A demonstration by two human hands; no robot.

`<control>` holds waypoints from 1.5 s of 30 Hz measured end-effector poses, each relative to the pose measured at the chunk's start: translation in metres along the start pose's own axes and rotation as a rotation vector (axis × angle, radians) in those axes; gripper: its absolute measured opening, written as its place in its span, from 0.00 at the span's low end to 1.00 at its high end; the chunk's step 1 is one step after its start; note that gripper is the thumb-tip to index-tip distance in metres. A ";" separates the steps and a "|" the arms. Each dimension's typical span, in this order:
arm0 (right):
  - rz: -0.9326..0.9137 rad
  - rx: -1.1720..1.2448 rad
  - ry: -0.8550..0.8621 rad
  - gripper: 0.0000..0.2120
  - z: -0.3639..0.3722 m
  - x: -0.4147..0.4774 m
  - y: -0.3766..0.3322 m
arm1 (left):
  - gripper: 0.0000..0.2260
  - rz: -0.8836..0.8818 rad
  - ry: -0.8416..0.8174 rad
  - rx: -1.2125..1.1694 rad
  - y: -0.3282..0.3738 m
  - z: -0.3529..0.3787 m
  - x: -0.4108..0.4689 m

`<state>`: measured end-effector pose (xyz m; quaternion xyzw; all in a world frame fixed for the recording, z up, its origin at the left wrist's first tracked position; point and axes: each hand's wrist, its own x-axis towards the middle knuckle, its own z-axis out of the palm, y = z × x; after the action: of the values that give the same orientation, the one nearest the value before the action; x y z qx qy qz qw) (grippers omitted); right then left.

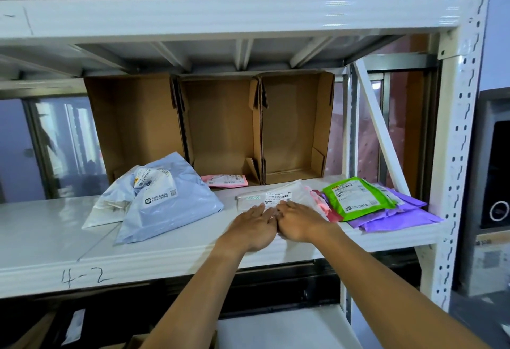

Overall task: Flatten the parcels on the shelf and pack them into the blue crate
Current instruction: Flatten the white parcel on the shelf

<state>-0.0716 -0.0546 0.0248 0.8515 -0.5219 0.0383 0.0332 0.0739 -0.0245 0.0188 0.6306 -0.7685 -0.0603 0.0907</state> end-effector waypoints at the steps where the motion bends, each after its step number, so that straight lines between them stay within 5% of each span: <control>1: -0.009 -0.017 0.003 0.24 0.001 0.000 0.001 | 0.24 -0.001 -0.001 0.009 0.000 0.001 0.001; 12: 0.115 0.020 0.037 0.35 0.014 0.000 0.003 | 0.26 -0.032 0.015 0.017 0.003 0.001 -0.003; 17: 0.085 -0.013 0.000 0.28 0.011 0.002 0.005 | 0.27 -0.072 0.039 0.010 0.003 0.002 -0.003; 35: 0.076 -0.012 -0.053 0.26 -0.010 -0.020 -0.007 | 0.27 -0.062 0.058 0.003 0.003 0.002 -0.003; 45: 0.160 -0.027 -0.107 0.26 -0.022 -0.007 -0.012 | 0.21 -0.055 0.240 -0.175 0.007 -0.006 -0.022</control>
<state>-0.0650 -0.0411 0.0454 0.8073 -0.5899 -0.0119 0.0134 0.0729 -0.0018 0.0243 0.6438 -0.7263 -0.0538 0.2347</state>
